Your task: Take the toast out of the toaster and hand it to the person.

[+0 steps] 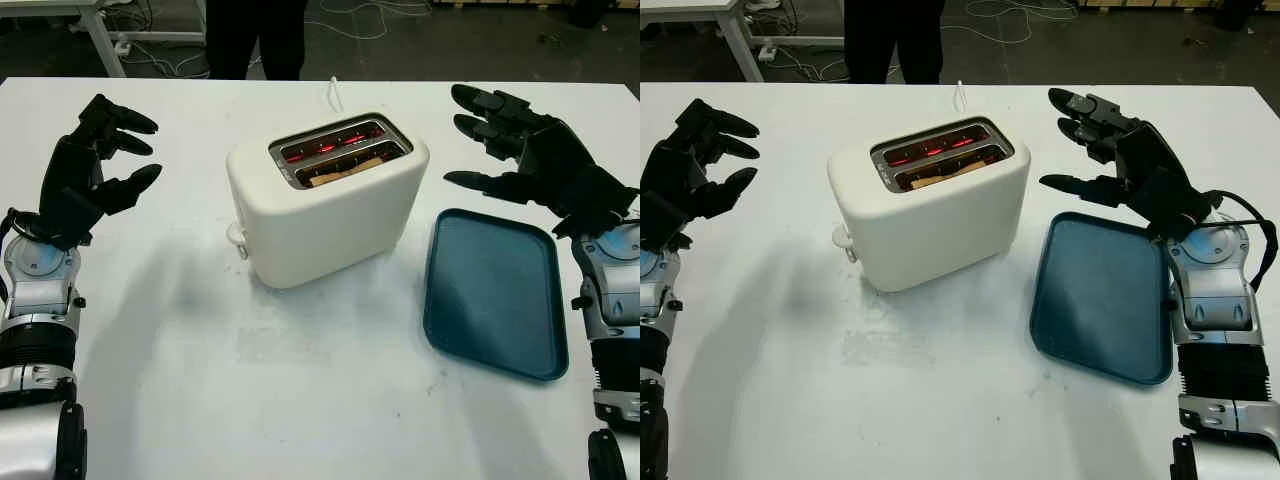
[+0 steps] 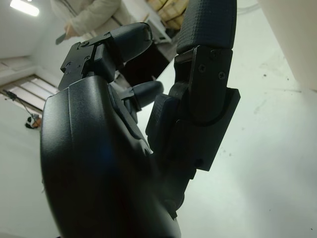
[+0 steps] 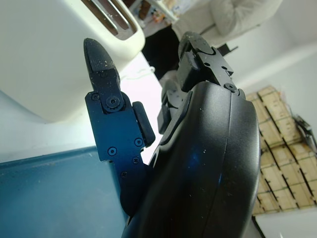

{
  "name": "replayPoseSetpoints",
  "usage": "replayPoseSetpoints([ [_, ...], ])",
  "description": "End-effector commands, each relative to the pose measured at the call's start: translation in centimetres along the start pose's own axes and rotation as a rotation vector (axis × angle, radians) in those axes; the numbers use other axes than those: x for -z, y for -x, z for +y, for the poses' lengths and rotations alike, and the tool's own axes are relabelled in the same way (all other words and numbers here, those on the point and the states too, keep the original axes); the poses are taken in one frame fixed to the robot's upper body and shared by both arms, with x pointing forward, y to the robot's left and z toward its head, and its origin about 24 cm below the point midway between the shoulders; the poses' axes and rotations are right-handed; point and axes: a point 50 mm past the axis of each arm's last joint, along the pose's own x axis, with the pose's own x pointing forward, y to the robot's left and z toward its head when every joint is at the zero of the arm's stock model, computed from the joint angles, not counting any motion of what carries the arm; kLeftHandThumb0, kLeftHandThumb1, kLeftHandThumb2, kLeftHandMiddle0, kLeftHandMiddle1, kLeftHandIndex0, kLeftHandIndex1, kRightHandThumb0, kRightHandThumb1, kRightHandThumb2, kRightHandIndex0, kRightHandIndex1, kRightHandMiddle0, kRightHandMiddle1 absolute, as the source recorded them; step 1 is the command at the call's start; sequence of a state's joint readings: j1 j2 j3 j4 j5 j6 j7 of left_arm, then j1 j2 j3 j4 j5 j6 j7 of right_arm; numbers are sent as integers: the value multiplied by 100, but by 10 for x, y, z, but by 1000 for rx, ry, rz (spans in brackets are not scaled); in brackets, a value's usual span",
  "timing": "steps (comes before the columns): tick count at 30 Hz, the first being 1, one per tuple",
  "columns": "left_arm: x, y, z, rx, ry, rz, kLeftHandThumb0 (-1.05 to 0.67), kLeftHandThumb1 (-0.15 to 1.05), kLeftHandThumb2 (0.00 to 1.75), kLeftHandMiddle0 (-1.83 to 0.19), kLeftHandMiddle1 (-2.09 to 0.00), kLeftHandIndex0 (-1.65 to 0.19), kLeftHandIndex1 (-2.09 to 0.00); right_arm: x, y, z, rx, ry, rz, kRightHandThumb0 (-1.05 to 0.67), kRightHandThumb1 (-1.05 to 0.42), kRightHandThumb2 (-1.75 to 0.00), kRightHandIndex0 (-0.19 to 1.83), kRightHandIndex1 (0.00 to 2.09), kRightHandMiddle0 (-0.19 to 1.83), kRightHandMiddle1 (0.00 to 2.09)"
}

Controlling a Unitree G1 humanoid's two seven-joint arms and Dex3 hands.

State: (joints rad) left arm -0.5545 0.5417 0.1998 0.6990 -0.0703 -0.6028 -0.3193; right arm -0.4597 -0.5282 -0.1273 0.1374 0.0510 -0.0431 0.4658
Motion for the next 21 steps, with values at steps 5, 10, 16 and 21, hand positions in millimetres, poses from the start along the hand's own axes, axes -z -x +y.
replayPoseSetpoints([
  [5, -3, -2, 1, -4, 1, -15, -105, 92, 25, -5, -157, -9, -144, 1, 1, 1, 2, 1, -2, -41, -84, 0, 32, 1, 31, 0],
  [10, -3, -2, 1, -4, 0, -18, -105, 92, 25, -5, -157, -9, -144, 1, 1, 1, 3, 8, -1, -40, -84, 0, 31, 0, 31, 0],
  [16, -4, -3, 1, -3, -2, -23, -105, 92, 26, -5, -156, -9, -144, 1, 0, 0, 1, 0, -3, -44, -84, 0, 32, 0, 30, 0],
  [21, -4, -3, 1, -2, -1, -24, -105, 92, 25, -6, -156, -9, -144, 0, 0, 0, 0, 6, -6, -44, -84, 0, 33, 1, 31, 0],
])
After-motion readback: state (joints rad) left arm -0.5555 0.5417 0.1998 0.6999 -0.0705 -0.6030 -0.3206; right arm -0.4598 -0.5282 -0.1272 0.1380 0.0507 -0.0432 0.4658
